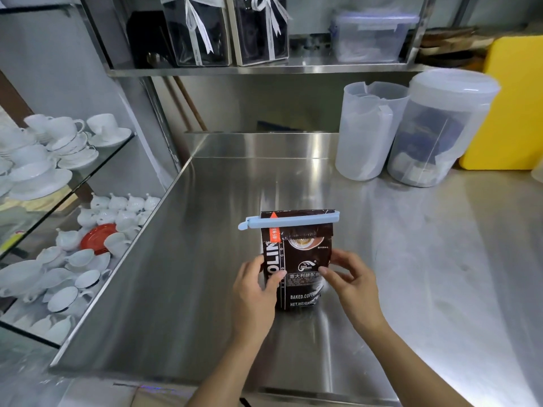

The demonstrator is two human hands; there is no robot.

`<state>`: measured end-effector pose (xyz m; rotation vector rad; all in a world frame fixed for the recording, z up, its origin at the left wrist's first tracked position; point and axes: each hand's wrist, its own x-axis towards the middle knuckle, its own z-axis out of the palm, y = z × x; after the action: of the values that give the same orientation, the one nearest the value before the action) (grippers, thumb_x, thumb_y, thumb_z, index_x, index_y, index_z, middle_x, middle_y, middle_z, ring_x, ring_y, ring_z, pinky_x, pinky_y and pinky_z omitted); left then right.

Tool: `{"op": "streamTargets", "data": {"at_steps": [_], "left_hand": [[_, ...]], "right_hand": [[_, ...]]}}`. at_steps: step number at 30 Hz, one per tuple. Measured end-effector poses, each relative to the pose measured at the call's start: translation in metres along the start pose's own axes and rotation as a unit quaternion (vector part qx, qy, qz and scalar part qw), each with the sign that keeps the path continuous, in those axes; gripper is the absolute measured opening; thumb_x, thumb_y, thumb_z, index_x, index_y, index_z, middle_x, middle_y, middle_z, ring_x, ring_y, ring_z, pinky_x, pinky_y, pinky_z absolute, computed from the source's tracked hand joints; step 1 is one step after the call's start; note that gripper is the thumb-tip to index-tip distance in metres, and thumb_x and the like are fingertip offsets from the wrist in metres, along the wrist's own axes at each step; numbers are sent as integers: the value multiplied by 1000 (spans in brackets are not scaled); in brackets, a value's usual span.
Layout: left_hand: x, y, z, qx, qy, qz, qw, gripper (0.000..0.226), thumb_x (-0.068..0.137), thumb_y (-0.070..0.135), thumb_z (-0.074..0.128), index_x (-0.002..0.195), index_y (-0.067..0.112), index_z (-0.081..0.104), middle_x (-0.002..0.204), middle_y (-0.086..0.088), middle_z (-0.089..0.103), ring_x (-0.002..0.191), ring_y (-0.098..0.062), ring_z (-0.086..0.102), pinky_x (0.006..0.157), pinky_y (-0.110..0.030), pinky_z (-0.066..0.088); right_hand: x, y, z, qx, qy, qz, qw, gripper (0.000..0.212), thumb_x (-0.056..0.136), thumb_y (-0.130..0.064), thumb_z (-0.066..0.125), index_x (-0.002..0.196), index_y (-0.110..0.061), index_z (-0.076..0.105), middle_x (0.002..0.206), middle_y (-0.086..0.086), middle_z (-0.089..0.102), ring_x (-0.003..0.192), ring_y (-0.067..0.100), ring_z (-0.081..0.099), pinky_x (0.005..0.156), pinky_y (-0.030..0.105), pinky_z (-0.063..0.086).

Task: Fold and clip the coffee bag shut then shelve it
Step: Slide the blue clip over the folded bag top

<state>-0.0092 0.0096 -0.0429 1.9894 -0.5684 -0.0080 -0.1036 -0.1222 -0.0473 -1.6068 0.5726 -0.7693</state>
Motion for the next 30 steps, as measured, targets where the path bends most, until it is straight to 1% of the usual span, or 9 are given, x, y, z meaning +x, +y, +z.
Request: {"op": "streamTargets", "data": {"at_steps": [3, 6, 11, 15, 17, 20, 24, 27, 30], "left_hand": [[-4, -1, 6, -3, 10, 7, 1000, 28, 80, 21, 66, 105, 11, 57, 96, -1, 55, 83, -9, 52, 72, -19, 38], [-10, -3, 12, -26, 8, -5, 1000, 40, 75, 18, 71, 110, 13, 52, 97, 6, 46, 88, 0, 49, 75, -9, 37], [-23, -14, 23, -69, -18, -66, 995, 55, 72, 13, 74, 111, 31, 39, 109, 6, 53, 100, -4, 51, 83, -16, 37], [-32, -12, 31, -79, -5, -102, 992, 59, 74, 12, 71, 120, 27, 37, 114, 9, 52, 99, 9, 47, 79, 2, 34], [-33, -10, 35, -92, 17, -110, 990, 59, 73, 10, 71, 117, 33, 38, 118, 3, 53, 103, 0, 50, 90, -8, 39], [-37, -6, 33, -86, 44, -106, 990, 59, 70, 12, 73, 116, 31, 41, 117, -2, 56, 109, -15, 53, 98, -41, 44], [-43, 10, 19, -88, 79, -92, 989, 60, 68, 15, 75, 117, 27, 44, 114, -3, 57, 108, -18, 53, 96, -46, 45], [-45, 26, -2, -104, 102, -74, 987, 61, 68, 14, 76, 118, 31, 43, 118, -2, 56, 109, -15, 52, 97, -37, 44], [-47, 41, -33, -109, 132, -46, 984, 64, 69, 7, 75, 117, 34, 42, 117, 1, 58, 97, 5, 53, 87, -10, 41]], "right_hand": [[-6, 7, 1, -61, -27, -22, 998, 51, 74, -11, 72, 104, -44, 48, 110, -2, 57, 107, 1, 52, 88, 30, 47], [-9, 20, 4, -77, -48, -21, 996, 65, 65, -32, 74, 113, -55, 36, 118, -26, 45, 114, -4, 44, 95, 31, 43], [-16, 42, 9, -45, -111, -11, 993, 83, 63, -30, 75, 128, -42, 27, 134, -8, 39, 127, 11, 40, 100, 52, 43], [-14, 48, 10, -67, -104, -41, 991, 83, 67, -21, 72, 130, -45, 24, 134, -8, 40, 129, 16, 38, 101, 51, 42], [-14, 48, 10, -72, -101, -57, 991, 81, 70, -15, 71, 133, -35, 26, 134, -1, 42, 127, 19, 41, 100, 51, 42], [-17, 41, 6, -82, -105, -75, 988, 81, 70, -13, 73, 134, -32, 26, 133, -7, 43, 125, 16, 43, 100, 49, 44], [-20, 17, 3, -92, -107, -113, 984, 90, 68, -15, 77, 132, -47, 22, 132, -28, 38, 126, 10, 42, 98, 43, 46], [-21, -9, 10, -98, -121, -142, 978, 95, 69, -18, 77, 130, -54, 14, 130, -38, 30, 127, 9, 42, 98, 41, 45], [-25, -34, 24, -85, -146, -163, 972, 94, 69, -23, 76, 132, -53, 12, 138, -18, 38, 127, 11, 43, 100, 43, 43]]}}
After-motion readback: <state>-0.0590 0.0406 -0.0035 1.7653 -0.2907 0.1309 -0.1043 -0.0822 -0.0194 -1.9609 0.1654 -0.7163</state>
